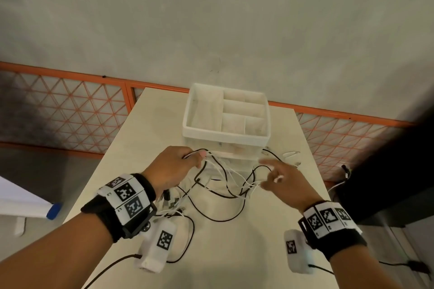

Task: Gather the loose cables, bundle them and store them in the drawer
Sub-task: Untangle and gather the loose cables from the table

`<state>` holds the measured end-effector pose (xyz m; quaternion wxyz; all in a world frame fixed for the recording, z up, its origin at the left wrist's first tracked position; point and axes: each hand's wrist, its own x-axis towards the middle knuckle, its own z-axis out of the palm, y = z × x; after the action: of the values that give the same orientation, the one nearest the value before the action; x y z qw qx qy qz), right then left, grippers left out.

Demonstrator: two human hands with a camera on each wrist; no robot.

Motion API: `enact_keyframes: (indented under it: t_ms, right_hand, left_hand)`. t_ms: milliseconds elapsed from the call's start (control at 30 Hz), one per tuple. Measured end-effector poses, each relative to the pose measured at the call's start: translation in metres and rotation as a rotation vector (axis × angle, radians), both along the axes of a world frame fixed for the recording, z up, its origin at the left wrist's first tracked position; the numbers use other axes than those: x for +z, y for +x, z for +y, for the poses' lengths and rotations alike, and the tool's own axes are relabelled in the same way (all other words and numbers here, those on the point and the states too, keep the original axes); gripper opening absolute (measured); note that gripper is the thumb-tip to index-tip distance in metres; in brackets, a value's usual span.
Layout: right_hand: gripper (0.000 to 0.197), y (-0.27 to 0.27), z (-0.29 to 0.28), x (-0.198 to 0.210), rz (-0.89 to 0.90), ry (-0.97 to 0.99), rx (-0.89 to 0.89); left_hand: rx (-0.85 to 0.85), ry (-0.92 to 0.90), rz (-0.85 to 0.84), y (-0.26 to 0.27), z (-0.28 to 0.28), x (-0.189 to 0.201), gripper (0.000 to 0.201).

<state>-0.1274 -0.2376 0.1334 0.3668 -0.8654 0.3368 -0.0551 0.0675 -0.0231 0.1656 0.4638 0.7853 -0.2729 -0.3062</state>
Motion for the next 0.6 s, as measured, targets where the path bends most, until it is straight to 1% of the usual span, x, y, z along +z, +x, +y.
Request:
enact_keyframes:
  t_ms: [67, 100, 133, 200, 233, 267, 333, 367, 400, 433, 467, 500, 533, 567, 600]
  right_hand:
    - [0.068, 0.021, 0.028, 0.034, -0.136, -0.002, 0.117]
    - [0.071, 0.031, 0.044, 0.045, -0.151, -0.019, 0.176]
    - [0.062, 0.041, 0.057, 0.048, -0.157, -0.054, 0.235]
    - [0.021, 0.055, 0.071, 0.040, -0.140, -0.193, 0.299]
    - [0.015, 0.059, 0.068, 0.032, -0.083, -0.234, 0.294]
    - [0.022, 0.059, 0.059, 0.023, 0.016, -0.242, 0.284]
    - [0.032, 0.050, 0.035, 0.012, 0.253, -0.221, 0.222]
    - [0.031, 0.043, 0.021, 0.007, 0.327, -0.232, 0.164]
    - [0.024, 0.035, 0.009, 0.002, 0.347, -0.267, 0.068]
    - [0.015, 0.026, -0.001, -0.002, 0.311, -0.315, -0.059]
    - [0.013, 0.018, -0.008, -0.006, 0.242, -0.366, -0.182]
    - [0.018, 0.012, -0.014, -0.012, 0.182, -0.397, -0.262]
    - [0.024, 0.008, -0.017, -0.018, 0.172, -0.398, -0.291]
    - [0.031, 0.006, -0.019, -0.025, 0.221, -0.375, -0.267]
    - [0.039, 0.003, -0.019, -0.035, 0.316, -0.324, -0.204]
  left_hand:
    - [-0.110, -0.019, -0.037, -0.009, -0.007, 0.010, 0.049]
    - [-0.165, -0.033, -0.047, -0.014, -0.010, 0.015, 0.049]
    - [-0.220, -0.047, -0.065, -0.018, -0.013, 0.020, 0.049]
    - [-0.327, -0.054, -0.133, -0.023, -0.013, 0.027, 0.048]
    - [-0.378, -0.055, -0.174, -0.022, -0.010, 0.029, 0.047]
    - [-0.415, -0.059, -0.199, -0.018, -0.005, 0.029, 0.045]
    - [-0.432, -0.068, -0.182, -0.008, 0.007, 0.028, 0.038]
    - [-0.417, -0.057, -0.176, -0.002, 0.013, 0.026, 0.035]
    - [-0.393, -0.033, -0.182, 0.004, 0.018, 0.023, 0.031]
    - [-0.367, 0.000, -0.198, 0.008, 0.022, 0.019, 0.028]
    - [-0.342, 0.041, -0.220, 0.011, 0.024, 0.013, 0.028]
    - [-0.314, 0.092, -0.251, 0.014, 0.025, 0.006, 0.029]
    - [-0.295, 0.146, -0.284, 0.016, 0.025, -0.002, 0.031]
    - [-0.291, 0.193, -0.312, 0.017, 0.025, -0.010, 0.033]
    - [-0.300, 0.230, -0.328, 0.016, 0.024, -0.017, 0.034]
